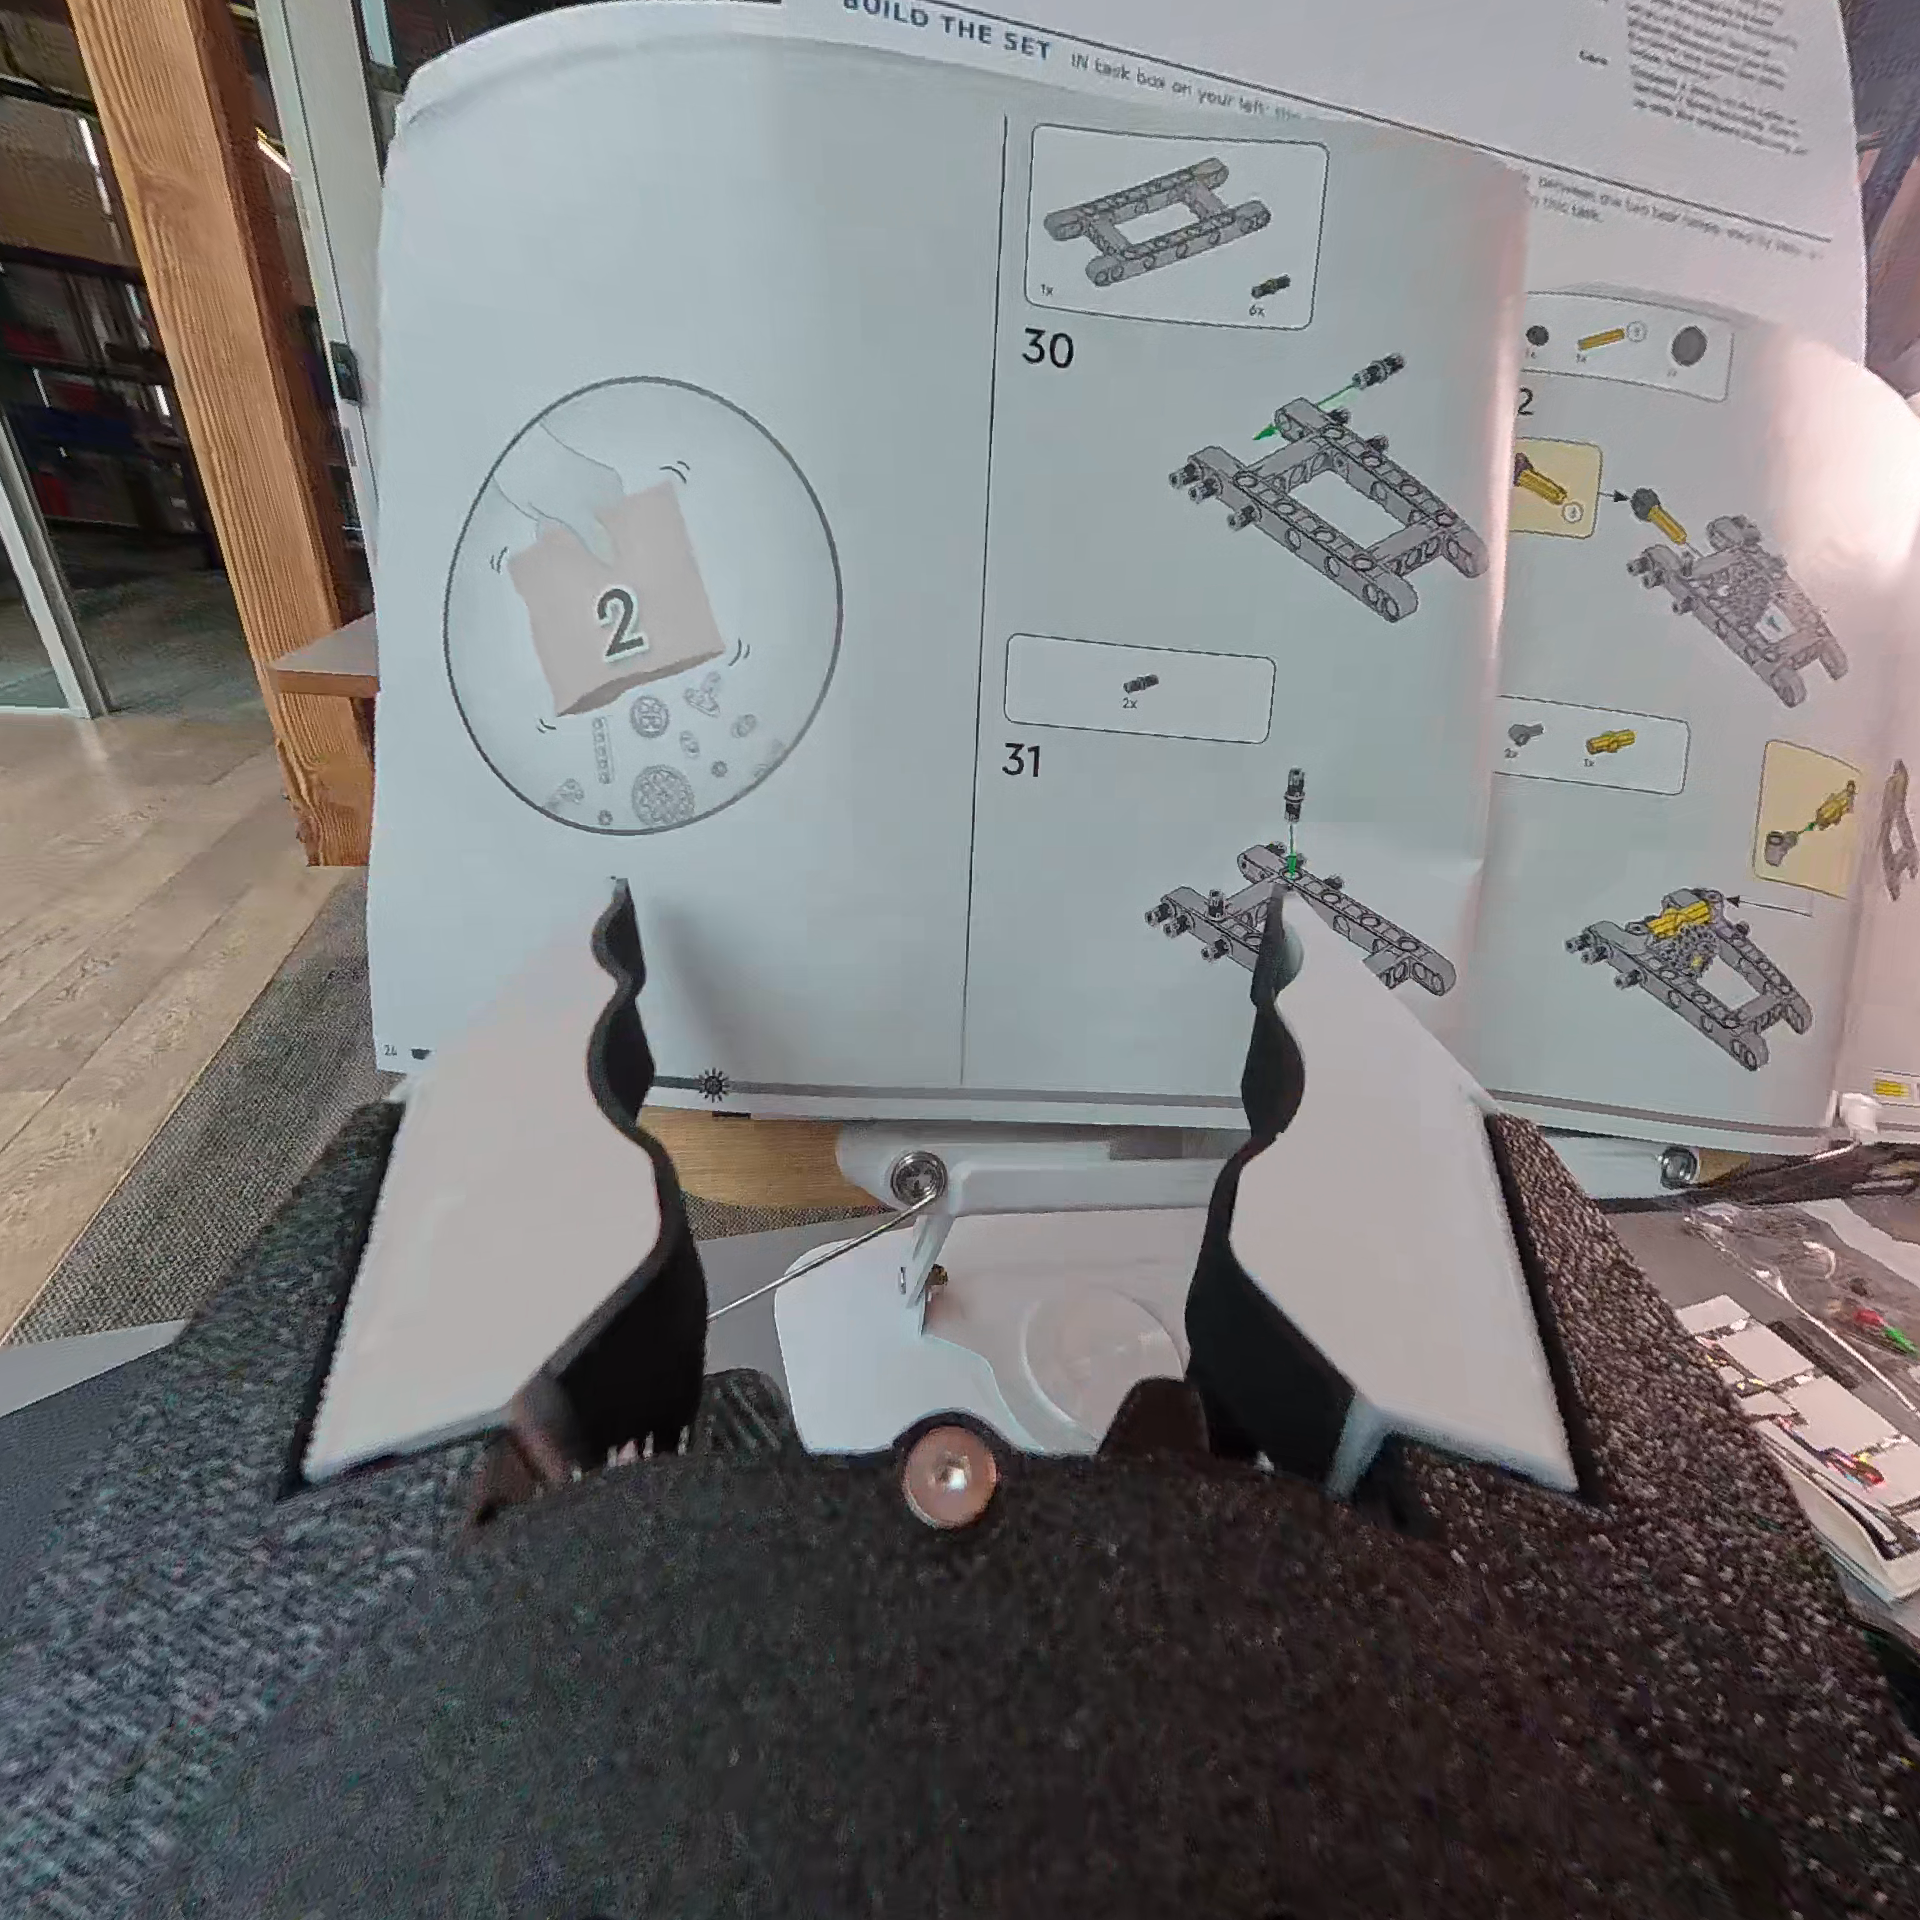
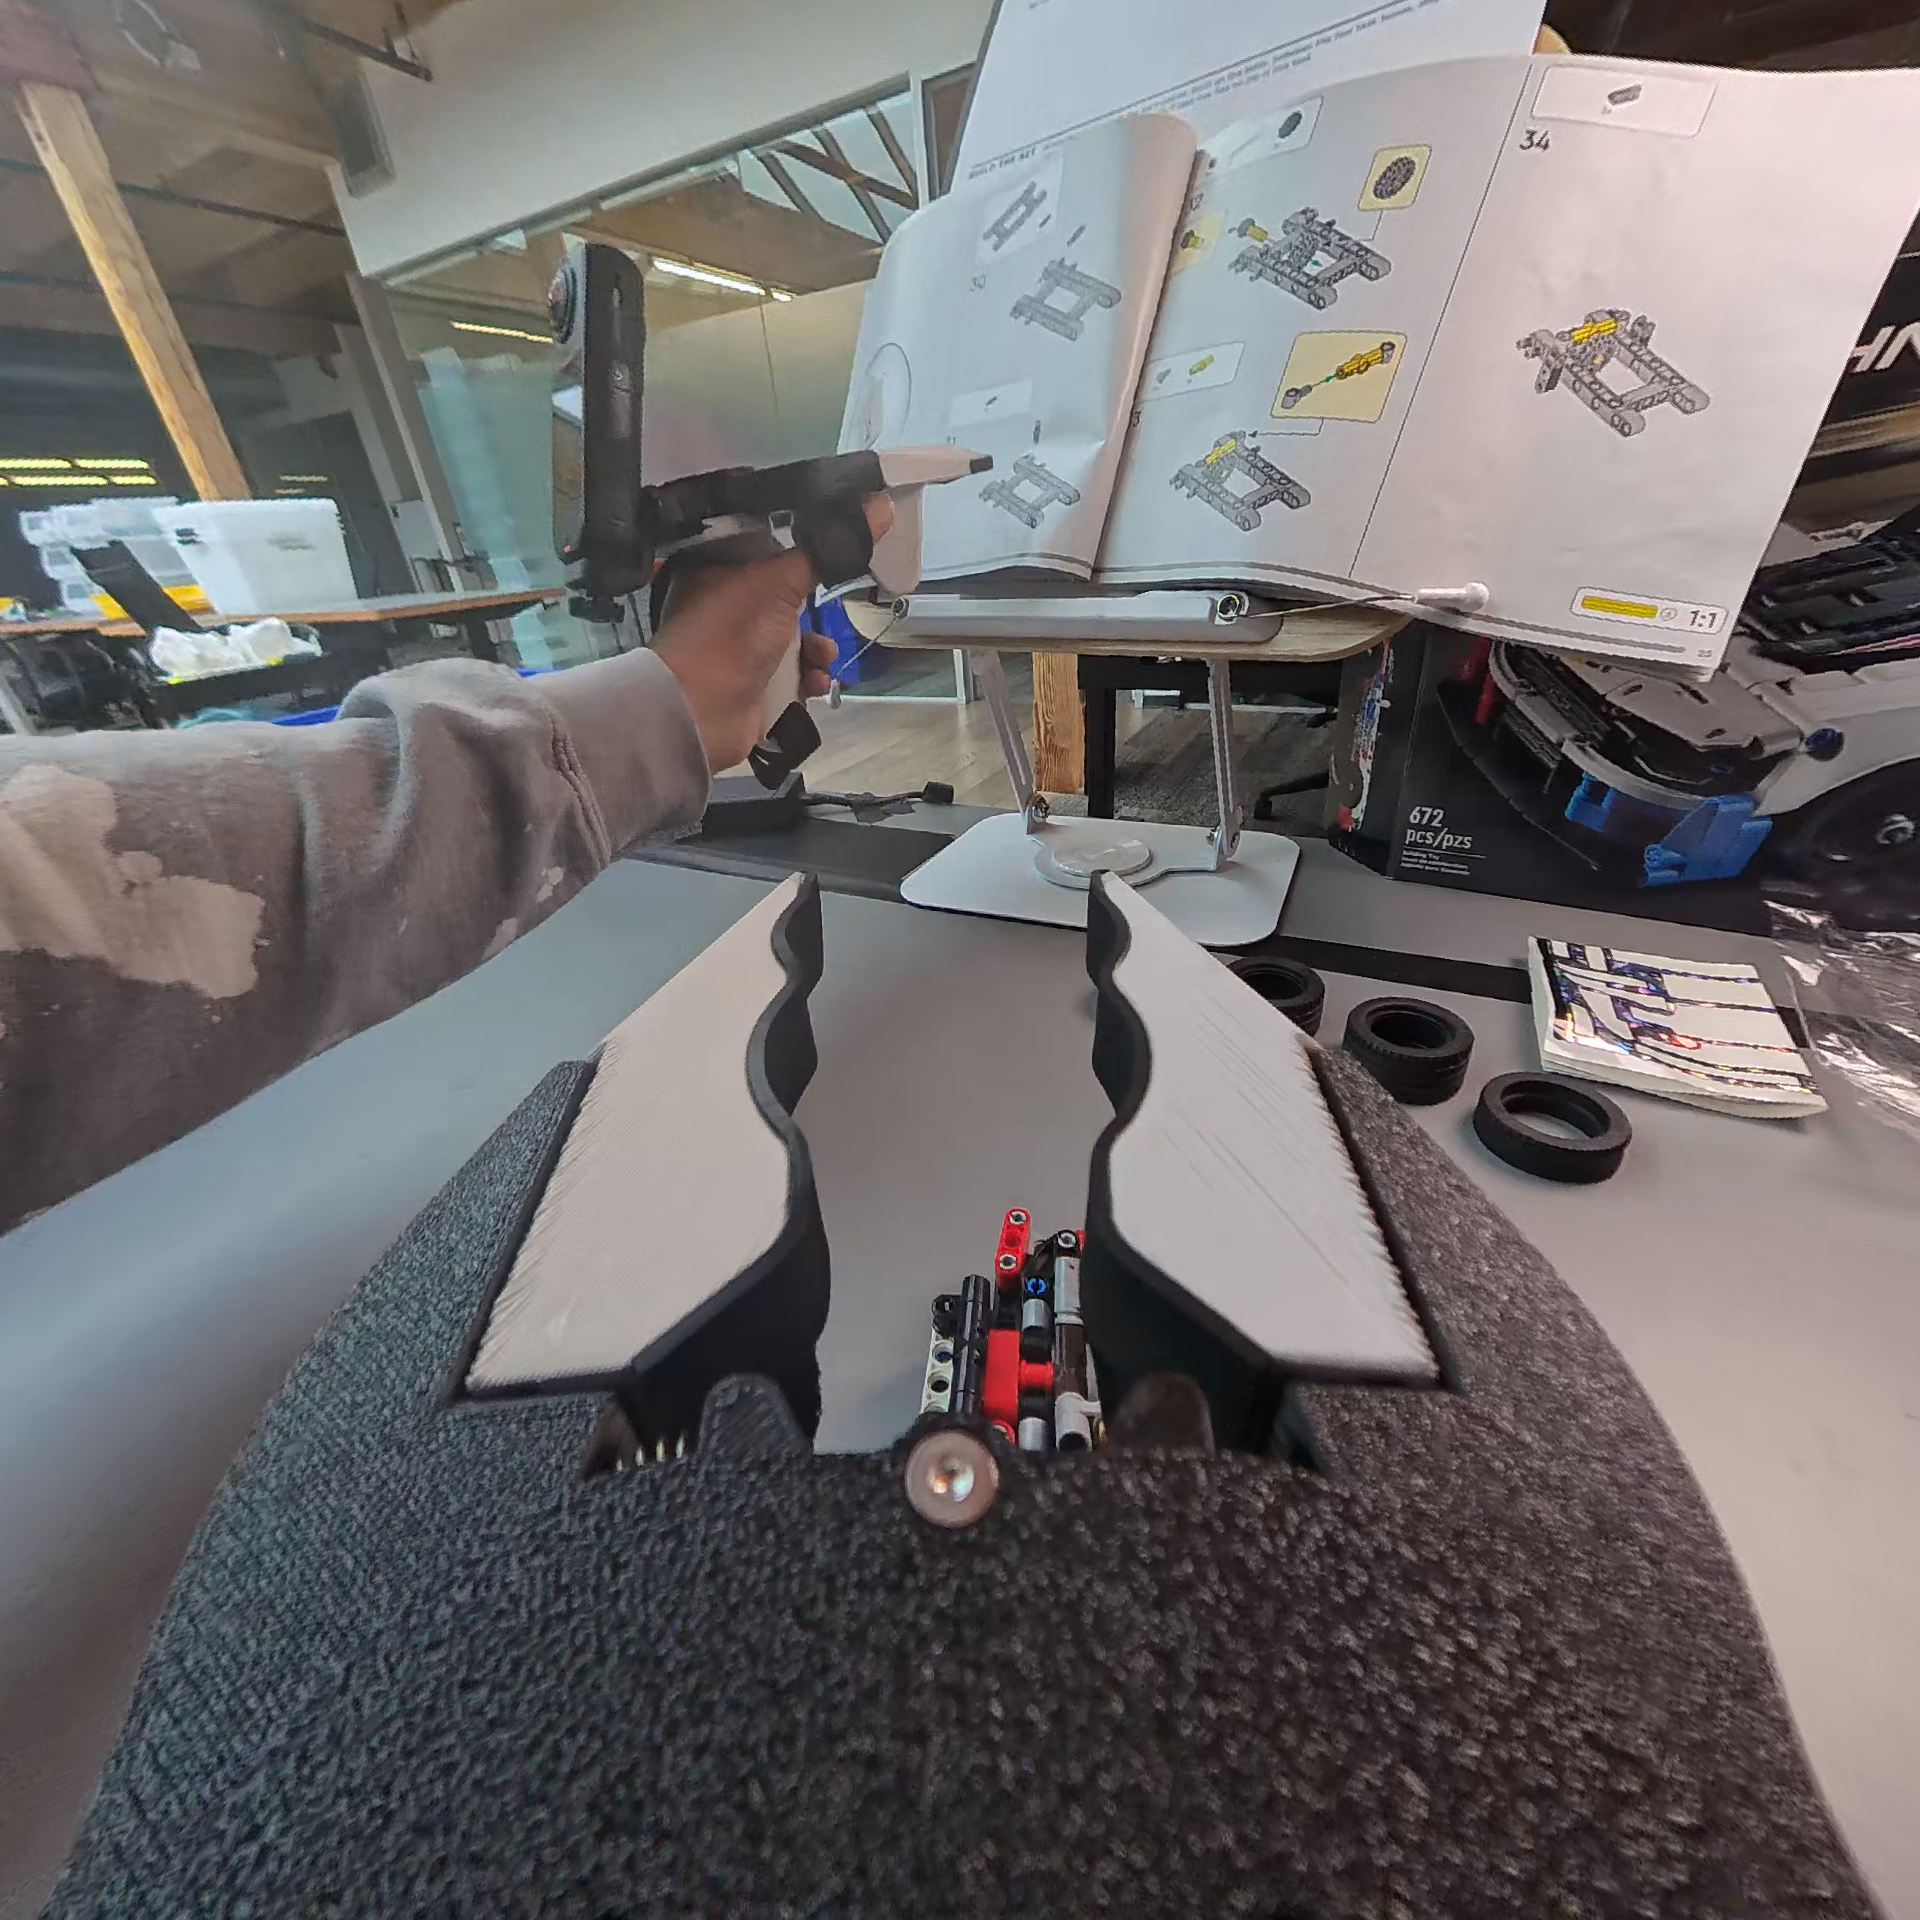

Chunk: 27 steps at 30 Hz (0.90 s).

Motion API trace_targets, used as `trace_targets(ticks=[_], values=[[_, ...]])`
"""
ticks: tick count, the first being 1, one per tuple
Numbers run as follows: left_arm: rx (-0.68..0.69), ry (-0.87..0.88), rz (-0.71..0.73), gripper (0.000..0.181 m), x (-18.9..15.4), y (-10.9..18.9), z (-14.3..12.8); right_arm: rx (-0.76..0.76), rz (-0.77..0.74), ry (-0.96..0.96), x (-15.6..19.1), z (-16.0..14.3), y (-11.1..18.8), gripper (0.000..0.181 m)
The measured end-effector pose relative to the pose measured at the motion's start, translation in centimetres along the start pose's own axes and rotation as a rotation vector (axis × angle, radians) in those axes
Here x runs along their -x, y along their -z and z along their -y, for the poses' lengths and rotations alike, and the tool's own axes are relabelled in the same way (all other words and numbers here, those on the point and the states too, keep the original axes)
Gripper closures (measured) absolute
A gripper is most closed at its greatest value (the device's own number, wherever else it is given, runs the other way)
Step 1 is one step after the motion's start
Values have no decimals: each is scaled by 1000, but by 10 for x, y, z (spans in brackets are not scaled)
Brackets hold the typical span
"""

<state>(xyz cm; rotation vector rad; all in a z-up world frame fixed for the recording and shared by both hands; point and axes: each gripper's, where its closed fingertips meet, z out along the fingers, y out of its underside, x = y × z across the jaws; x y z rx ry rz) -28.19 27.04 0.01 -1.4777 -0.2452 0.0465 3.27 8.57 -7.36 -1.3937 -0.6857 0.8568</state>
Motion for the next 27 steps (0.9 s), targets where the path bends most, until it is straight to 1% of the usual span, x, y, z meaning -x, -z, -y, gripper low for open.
trace_targets(ticks=[1, 2, 4, 6, 8, 9, 12, 13, 15, 17, 18, 21, 22, 23, 25, 27], values=[[27, 12, 2, 50, 5, -5, -1, 1, 2, 1, 1, 0, 0, 130], [55, 4, 14, 43, 10, -9, -4, 1, 2, 3, 1, 0, 0, 130], [125, -40, 58, 42, 24, -16, -15, 0, 0, 5, 0, 0, 0, 130], [165, -45, 58, 54, 32, -19, -24, -2, -3, 4, -2, 1, 0, 130], [152, -16, 27, 68, 36, -17, -23, -2, -9, 3, -4, 2, 1, 130], [145, 7, 13, 78, 40, -14, -22, -1, -12, 1, -6, 2, 1, 130], [101, 124, -33, 114, 65, -5, -13, 3, -16, -11, -9, 1, 1, 130], [73, 175, -68, 107, 74, -4, -8, 4, -15, -14, -9, 1, 1, 130], [57, 271, -154, 81, 91, -6, -3, 1, -5, -15, -7, 2, 1, 130], [108, 381, -235, 56, 106, -14, -6, -5, 13, -9, -4, 5, 1, 130], [140, 418, -283, 46, 111, -17, -9, -12, 22, -2, -4, 8, 1, 130], [218, 470, -453, 43, 105, -21, -17, -16, 39, 17, -5, 16, 3, 123], [242, 491, -518, 50, 98, -21, -19, -20, 29, 21, -9, 19, 4, 121], [269, 495, -573, 64, 91, -20, -22, -24, 12, 31, -15, 22, 5, 120], [270, 460, -637, 116, 83, -15, -24, -24, -24, 48, -29, 24, 5, 119], [225, 459, -696, 150, 79, -8, -18, -19, -45, 32, -40, 24, 5, 119]])
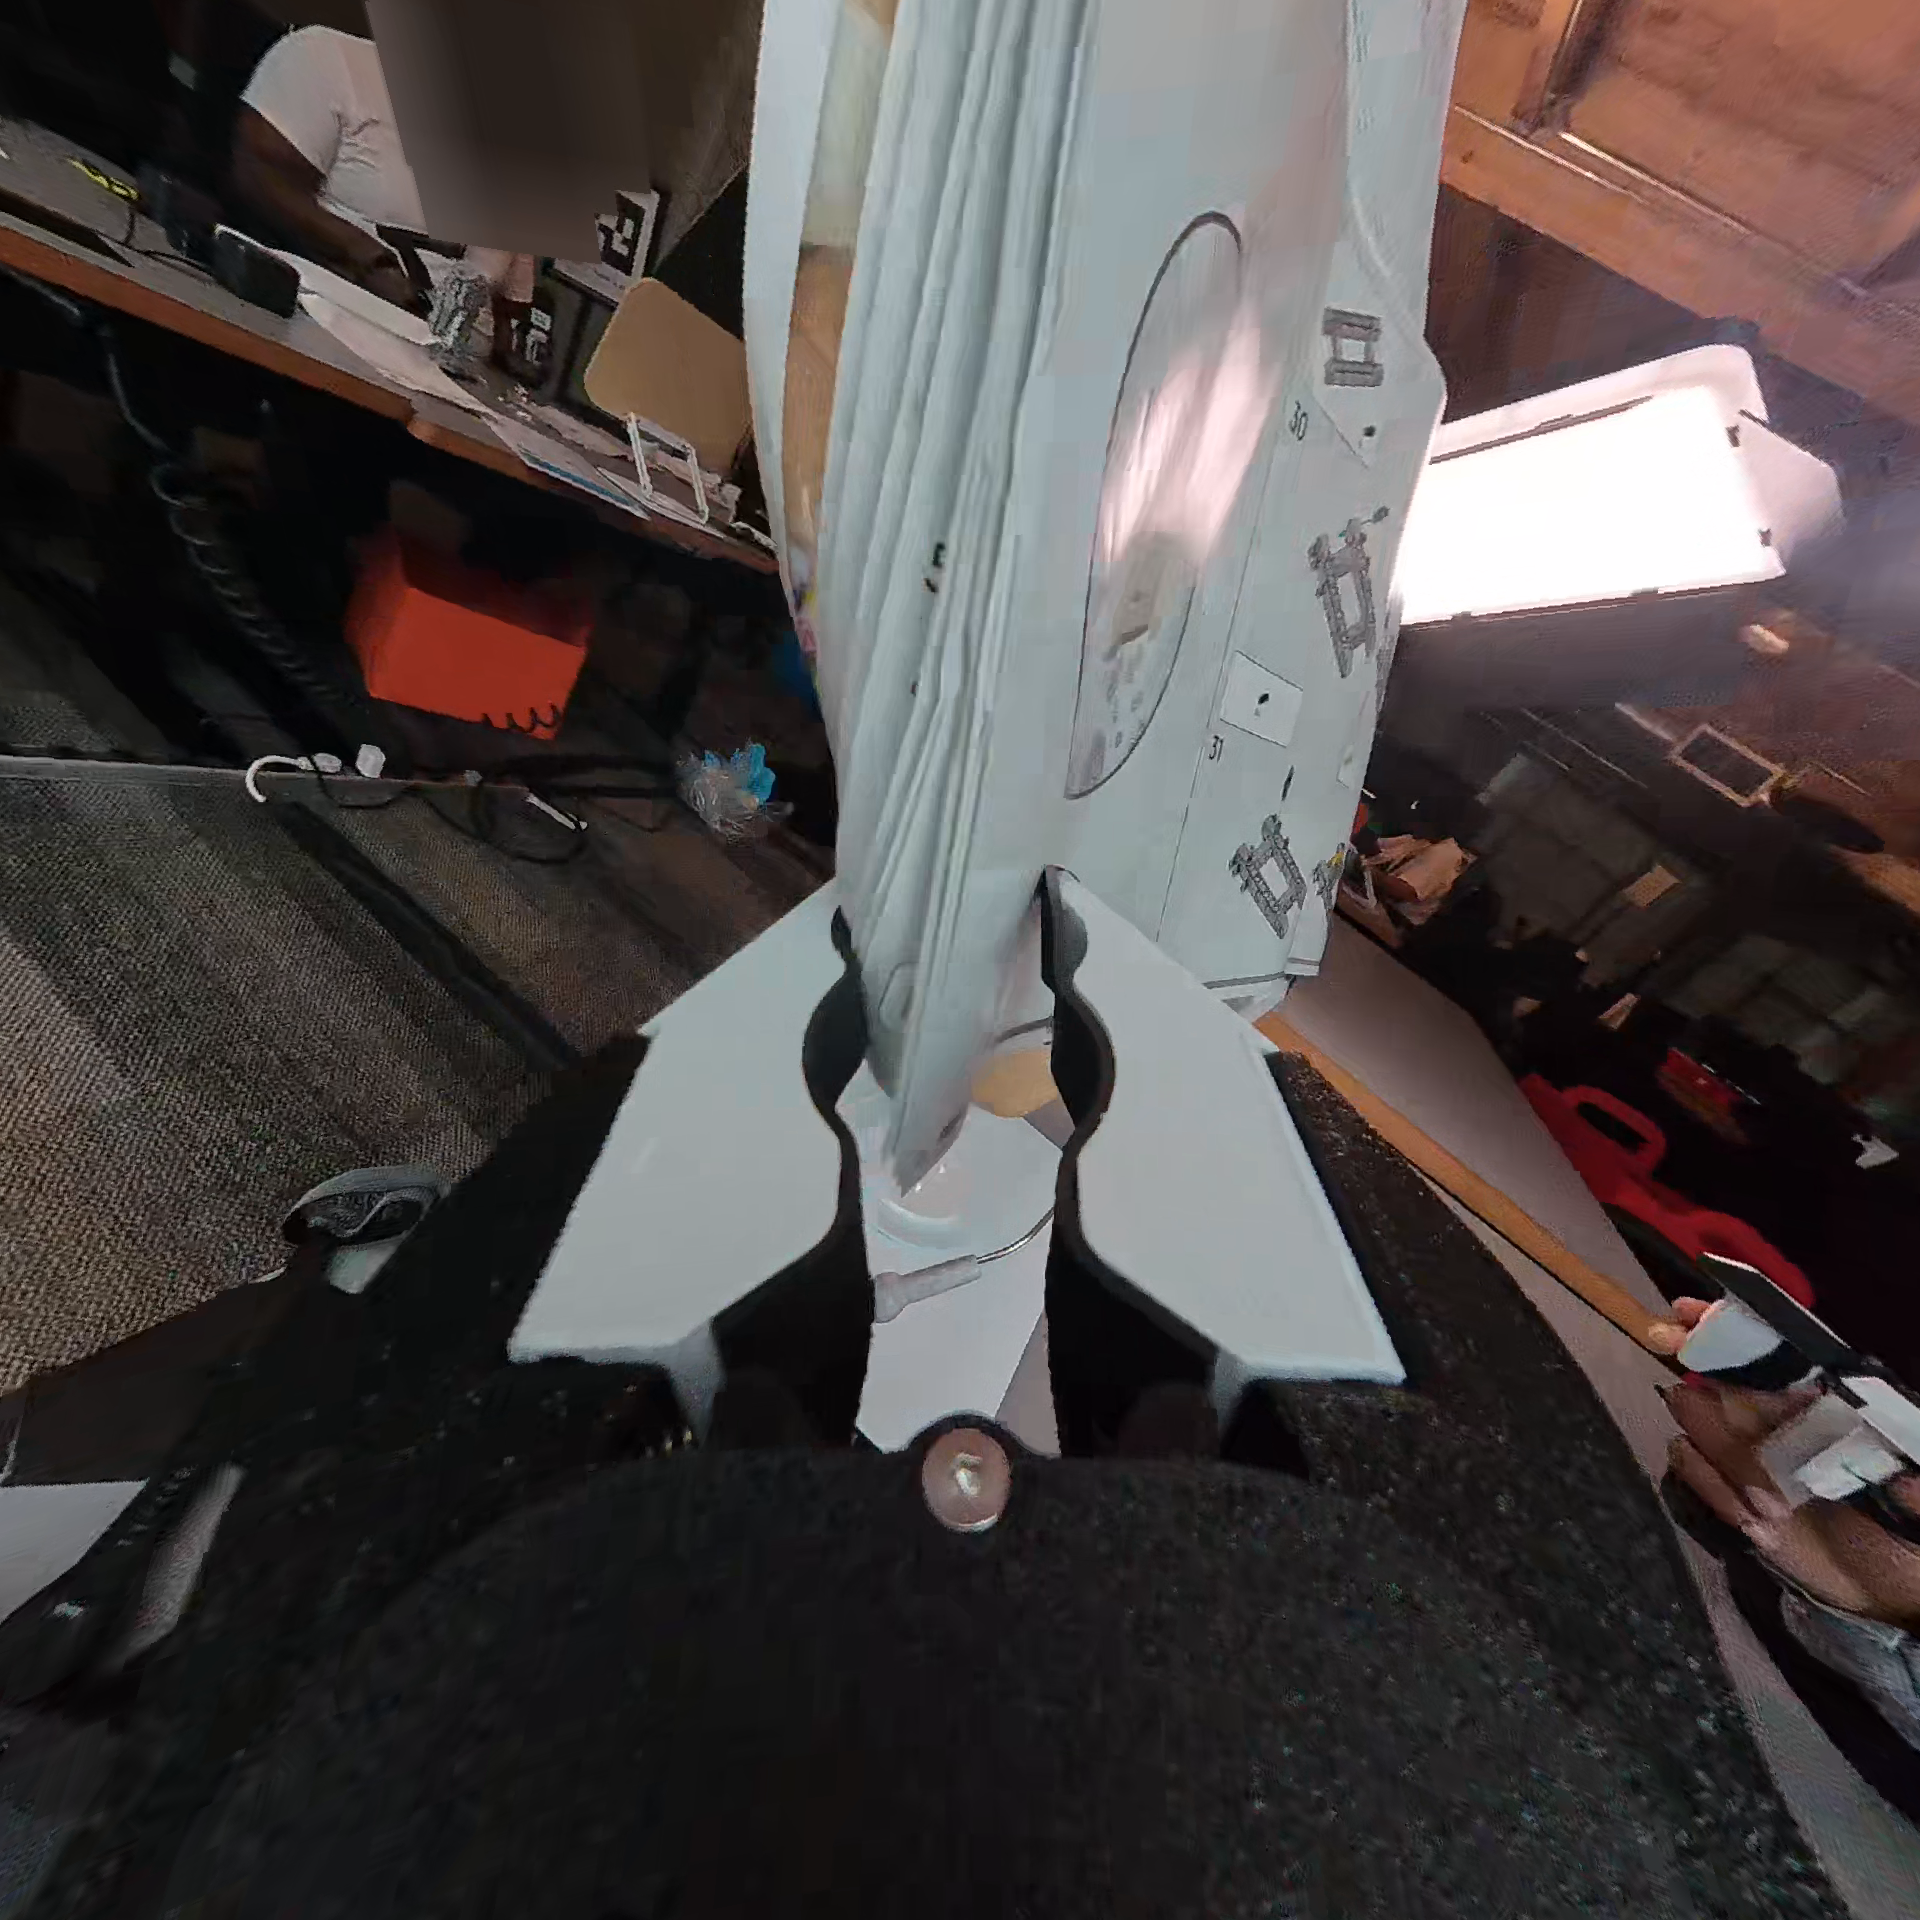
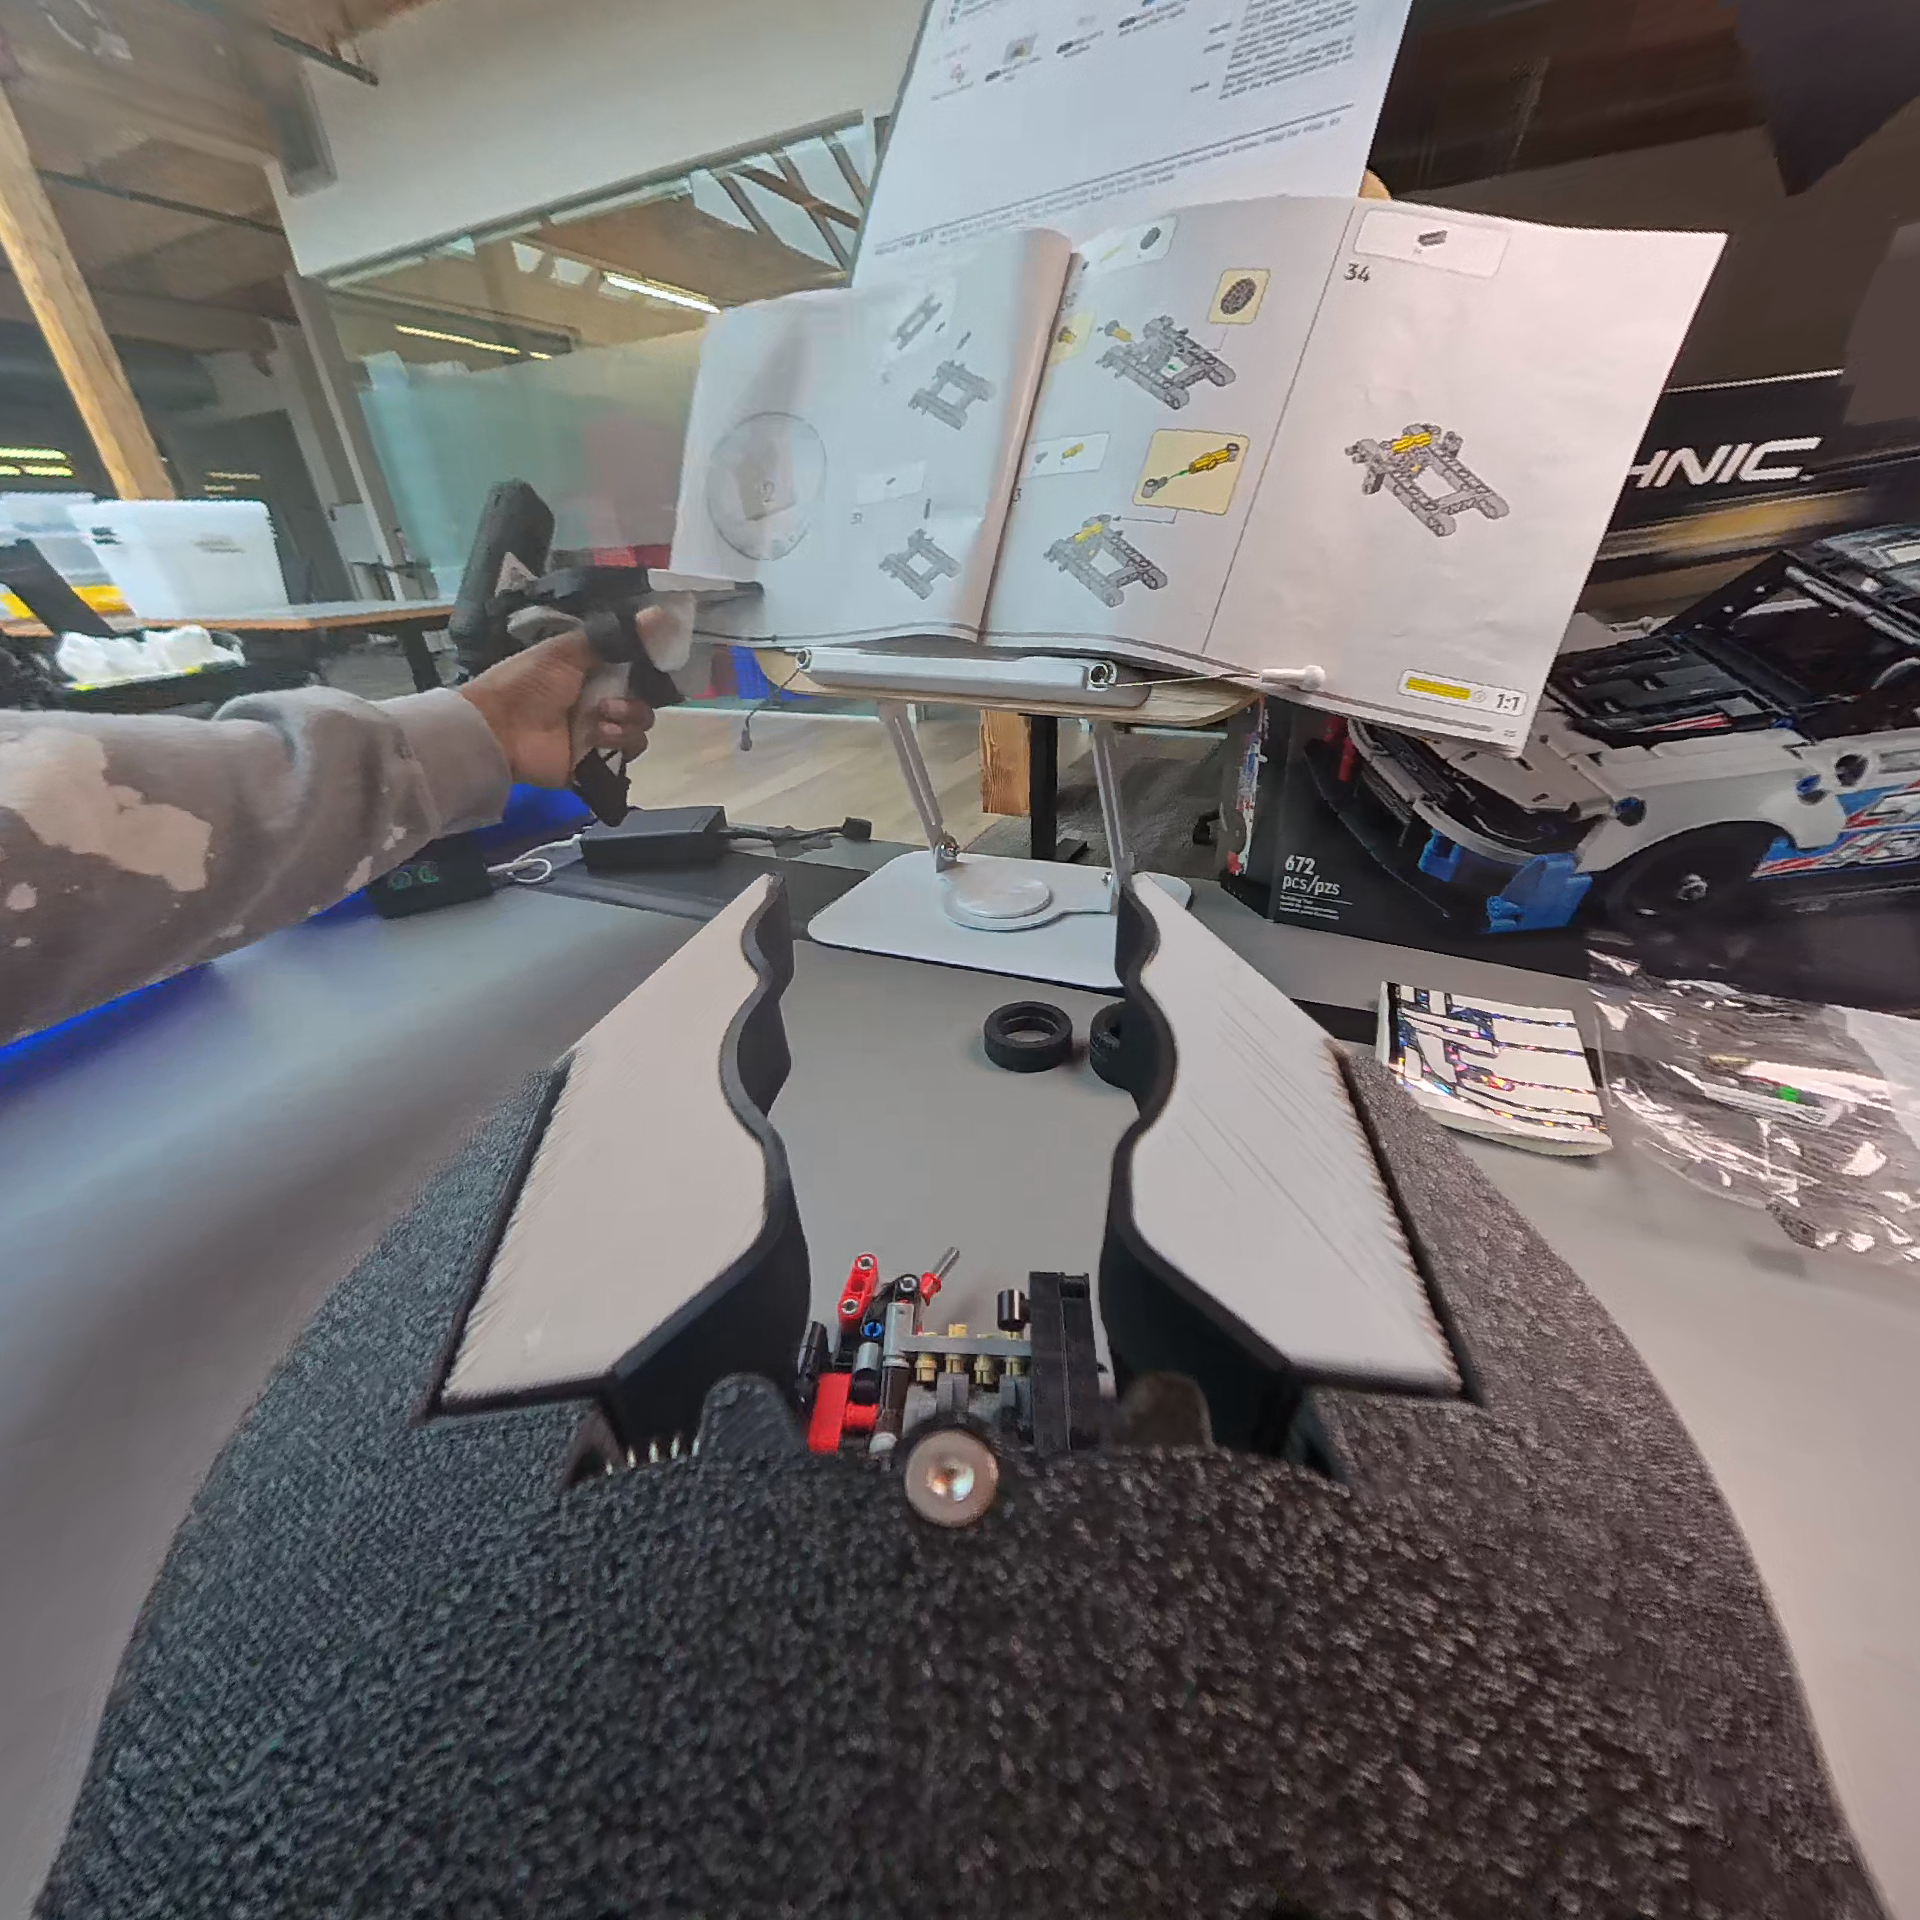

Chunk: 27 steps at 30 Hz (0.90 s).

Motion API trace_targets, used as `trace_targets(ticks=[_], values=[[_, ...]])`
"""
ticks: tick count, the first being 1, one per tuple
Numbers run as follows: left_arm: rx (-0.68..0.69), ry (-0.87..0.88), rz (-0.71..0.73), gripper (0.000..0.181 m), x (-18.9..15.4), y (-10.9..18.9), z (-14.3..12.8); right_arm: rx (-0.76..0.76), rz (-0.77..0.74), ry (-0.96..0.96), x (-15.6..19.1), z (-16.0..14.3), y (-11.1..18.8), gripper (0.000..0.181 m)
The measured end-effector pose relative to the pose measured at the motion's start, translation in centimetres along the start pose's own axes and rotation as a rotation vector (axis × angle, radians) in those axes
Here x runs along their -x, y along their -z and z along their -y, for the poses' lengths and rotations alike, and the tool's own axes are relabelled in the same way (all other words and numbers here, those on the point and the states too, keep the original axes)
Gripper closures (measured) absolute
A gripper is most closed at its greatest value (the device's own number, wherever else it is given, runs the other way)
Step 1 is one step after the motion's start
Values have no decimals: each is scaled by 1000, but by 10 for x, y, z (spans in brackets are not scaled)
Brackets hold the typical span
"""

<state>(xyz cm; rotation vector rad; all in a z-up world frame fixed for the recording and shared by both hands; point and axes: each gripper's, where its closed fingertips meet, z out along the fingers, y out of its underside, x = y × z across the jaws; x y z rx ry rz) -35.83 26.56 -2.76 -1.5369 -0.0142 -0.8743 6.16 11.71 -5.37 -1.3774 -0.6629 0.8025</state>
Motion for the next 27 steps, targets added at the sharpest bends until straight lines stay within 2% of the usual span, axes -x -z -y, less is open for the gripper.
trace_targets(ticks=[2, 4, 13, 14, 16, 17, 18, 20, 21, 22, 25, 27], values=[[-36, -30, -23, 171, -6, 5, 2, 6, -14, -19, -9, -1, 0, 118], [-44, -53, -12, 181, -8, 10, 0, 10, -21, -21, -13, -2, 0, 119], [-135, -64, 102, 179, 4, 39, 0, 20, -18, -17, -16, -5, 1, 119], [-144, -46, 120, 172, 6, 40, 2, 20, -15, -17, -15, -5, 1, 119], [-160, -24, 180, 139, 10, 45, 8, 24, -8, -16, -13, -6, 0, 119], [-164, -55, 259, 124, 15, 51, 11, 25, -7, -14, -12, -6, 0, 119], [-192, -125, 370, 115, 19, 63, 18, 24, -4, -13, -11, -5, 1, 119], [-334, -309, 617, 105, 17, 95, 42, 19, -2, -14, -11, -3, 1, 119], [-383, -390, 668, 105, 7, 102, 49, 16, 2, -17, -10, -3, 1, 119], [-365, -437, 674, 103, -2, 97, 47, 14, 7, -20, -9, -2, 1, 119], [-190, -448, 623, 61, -16, 51, 24, 19, 23, -14, -4, -3, 0, 119], [-138, -450, 593, 49, -22, 22, 15, 23, 27, -1, -1, -5, 0, 119]])
